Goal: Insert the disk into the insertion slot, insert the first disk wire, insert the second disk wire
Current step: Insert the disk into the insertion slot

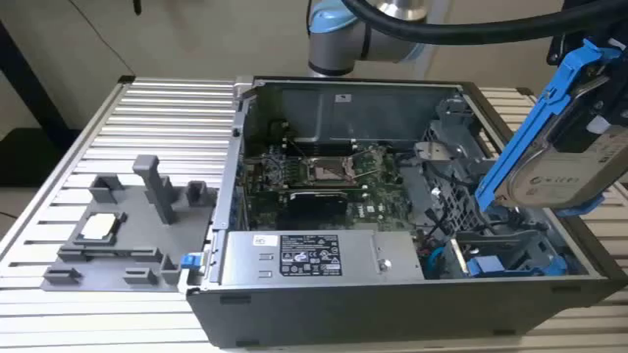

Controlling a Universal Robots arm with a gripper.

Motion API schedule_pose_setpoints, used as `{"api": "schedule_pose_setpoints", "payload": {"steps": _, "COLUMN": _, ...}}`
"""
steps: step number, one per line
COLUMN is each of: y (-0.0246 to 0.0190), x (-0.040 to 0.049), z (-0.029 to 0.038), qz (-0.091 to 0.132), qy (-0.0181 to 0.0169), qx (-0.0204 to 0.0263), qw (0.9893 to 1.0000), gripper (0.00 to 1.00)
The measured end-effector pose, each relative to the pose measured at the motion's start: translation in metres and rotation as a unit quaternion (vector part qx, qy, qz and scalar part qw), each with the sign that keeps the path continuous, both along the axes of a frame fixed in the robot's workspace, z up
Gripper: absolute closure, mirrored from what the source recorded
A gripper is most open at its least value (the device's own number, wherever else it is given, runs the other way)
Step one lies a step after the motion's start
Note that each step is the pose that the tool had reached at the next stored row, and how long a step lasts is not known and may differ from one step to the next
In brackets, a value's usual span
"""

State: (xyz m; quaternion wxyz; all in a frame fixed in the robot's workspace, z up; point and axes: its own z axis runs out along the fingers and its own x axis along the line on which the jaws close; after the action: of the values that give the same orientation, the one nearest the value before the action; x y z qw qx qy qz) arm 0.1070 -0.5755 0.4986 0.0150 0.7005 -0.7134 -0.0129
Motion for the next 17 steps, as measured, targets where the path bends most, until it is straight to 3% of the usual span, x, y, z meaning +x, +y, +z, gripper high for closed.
{"api": "schedule_pose_setpoints", "payload": {"steps": 12, "y": 0.0000, "x": 0.0000, "z": 0.0000, "qz": 0.000, "qy": 0.0000, "qx": 0.0000, "qw": 1.0000, "gripper": 0.67}}
{"api": "schedule_pose_setpoints", "payload": {"steps": 17, "y": 0.0000, "x": 0.0009, "z": -0.0035, "qz": 0.000, "qy": 0.0000, "qx": -0.0001, "qw": 1.0000, "gripper": 0.67}}
